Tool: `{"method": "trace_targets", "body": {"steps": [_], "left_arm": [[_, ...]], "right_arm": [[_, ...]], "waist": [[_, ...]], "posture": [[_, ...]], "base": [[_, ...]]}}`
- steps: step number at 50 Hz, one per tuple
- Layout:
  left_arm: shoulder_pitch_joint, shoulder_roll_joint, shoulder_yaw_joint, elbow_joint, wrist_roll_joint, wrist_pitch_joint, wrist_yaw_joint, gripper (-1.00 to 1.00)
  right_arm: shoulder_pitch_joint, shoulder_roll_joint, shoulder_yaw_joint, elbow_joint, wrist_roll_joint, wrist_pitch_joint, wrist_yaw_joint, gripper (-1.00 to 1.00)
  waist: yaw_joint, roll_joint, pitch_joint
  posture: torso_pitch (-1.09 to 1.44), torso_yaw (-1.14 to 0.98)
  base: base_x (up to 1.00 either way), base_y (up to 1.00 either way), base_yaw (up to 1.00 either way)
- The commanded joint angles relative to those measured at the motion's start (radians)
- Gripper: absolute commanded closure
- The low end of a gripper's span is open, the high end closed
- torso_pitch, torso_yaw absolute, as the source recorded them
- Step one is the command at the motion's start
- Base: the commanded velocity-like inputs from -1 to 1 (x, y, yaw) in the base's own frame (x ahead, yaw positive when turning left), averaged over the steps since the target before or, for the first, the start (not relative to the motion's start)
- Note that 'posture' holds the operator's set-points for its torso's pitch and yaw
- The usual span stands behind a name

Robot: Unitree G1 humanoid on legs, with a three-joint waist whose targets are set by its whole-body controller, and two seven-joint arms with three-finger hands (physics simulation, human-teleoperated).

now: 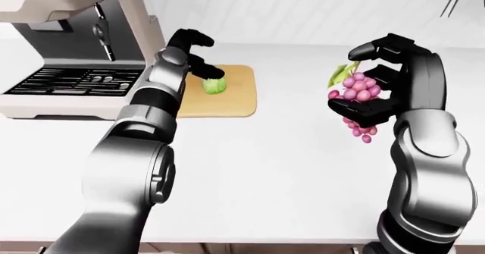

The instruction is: Place the grape and the brussel sprout on separate cutting boards.

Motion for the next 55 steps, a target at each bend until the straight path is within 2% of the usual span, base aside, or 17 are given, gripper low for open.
{"method": "trace_targets", "body": {"steps": [1,16,18,19,27,31,34,36,37,40,43,46,47,48,49,51,55], "left_arm": [[-0.045,0.012,0.001,-0.041,0.004,-0.027,0.008,-0.45],[-0.081,0.05,0.003,-0.325,-0.059,0.096,-0.115,-0.84],[-0.06,0.046,-0.004,-0.433,-0.065,0.148,-0.152,-0.93],[-0.05,0.044,-0.005,-0.473,-0.066,0.172,-0.161,-0.94],[0.002,0.029,-0.019,-0.696,-0.048,0.293,-0.222,-0.8],[0.011,0.021,-0.021,-0.756,-0.04,0.328,-0.239,-0.8],[0.029,0.017,-0.027,-0.818,-0.029,0.354,-0.257,-0.79],[0.054,0.011,-0.033,-0.905,-0.017,0.4,-0.279,-0.81],[0.064,0.008,-0.034,-0.947,-0.011,0.423,-0.29,-0.84],[0.113,-0.004,-0.044,-1.098,0.013,0.496,-0.324,-0.94],[0.164,-0.009,-0.055,-1.247,0.046,0.568,-0.366,-1.0],[0.218,-0.018,-0.053,-1.356,0.069,0.613,-0.39,-1.0],[0.229,-0.021,-0.054,-1.375,0.074,0.619,-0.395,-1.0],[0.231,-0.022,-0.047,-1.388,0.077,0.622,-0.394,-1.0],[0.23,-0.02,-0.043,-1.414,0.081,0.635,-0.396,-1.0],[0.242,-0.032,-0.042,-1.478,0.081,0.671,-0.396,-1.0],[0.262,-0.047,-0.066,-1.6,0.099,0.743,-0.41,-1.0]], "right_arm": [[-0.033,-0.01,-0.01,-0.035,-0.003,-0.048,-0.01,1.0],[-0.055,-0.025,-0.011,-0.056,0.0,-0.005,-0.002,1.0],[-0.062,-0.03,-0.007,-0.059,-0.004,0.006,0.001,1.0],[-0.064,-0.031,-0.006,-0.06,-0.006,0.008,0.003,1.0],[-0.077,-0.037,-0.007,-0.07,-0.016,0.023,0.018,1.0],[-0.077,-0.036,-0.007,-0.071,-0.018,0.023,0.02,1.0],[-0.074,-0.037,-0.012,-0.063,-0.016,0.013,0.02,1.0],[-0.071,-0.042,-0.014,-0.046,-0.016,-0.001,0.022,1.0],[-0.079,-0.046,-0.014,-0.046,-0.017,0.005,0.025,1.0],[-0.107,-0.045,-0.001,-0.05,-0.023,0.03,0.029,1.0],[-0.139,-0.052,0.002,-0.035,-0.025,0.041,0.036,1.0],[-0.153,-0.046,0.012,-0.035,-0.03,0.044,0.035,1.0],[-0.155,-0.046,0.011,-0.033,-0.031,0.044,0.036,1.0],[-0.161,-0.046,0.008,-0.024,-0.029,0.037,0.037,1.0],[-0.18,-0.044,-0.004,-0.022,-0.02,0.049,0.041,1.0],[-0.211,-0.048,-0.024,0.0,0.001,0.04,0.037,1.0],[-0.205,-0.05,-0.049,0.016,0.053,0.016,0.016,1.0]], "waist": [[-0.001,-0.002,-0.031],[-0.002,0.0,-0.02],[0.003,0.009,-0.054],[0.003,0.01,-0.073],[-0.007,0.029,-0.053],[-0.023,0.008,-0.049],[-0.034,-0.062,-0.043],[-0.045,-0.067,-0.061],[-0.051,-0.062,-0.067],[-0.043,-0.031,0.009],[-0.038,0.006,0.013],[-0.004,0.107,0.007],[-0.022,0.112,0.031],[0.006,0.087,0.033],[-0.01,0.092,0.001],[-0.007,0.082,-0.017],[0.002,0.064,0.002]], "posture": [[0.0,0.0],[0.0,0.0],[0.0,0.0],[0.0,0.0],[0.0,0.0],[0.0,0.0],[0.0,0.0],[0.0,0.0],[0.0,0.0],[0.0,0.0],[0.0,0.0],[0.0,0.0],[0.0,0.0],[0.0,0.0],[0.0,0.0],[0.0,0.0],[0.0,0.0]], "base": [[0.0,0.0,0.0],[0.0,0.0,0.0],[-0.46,0.0,0.0],[-0.81,0.0,0.0],[-0.9,0.0,0.0],[-0.97,0.0,0.0],[-0.97,0.0,0.0],[-0.93,0.0,0.0],[-0.38,0.0,0.0],[0.0,0.0,0.0],[0.0,-0.03,0.0],[0.0,-0.21,0.0],[0.0,-0.27,0.0],[0.0,-0.27,0.0],[0.0,-0.29,0.0],[0.0,-0.31,0.0],[0.0,-0.48,0.0]]}}
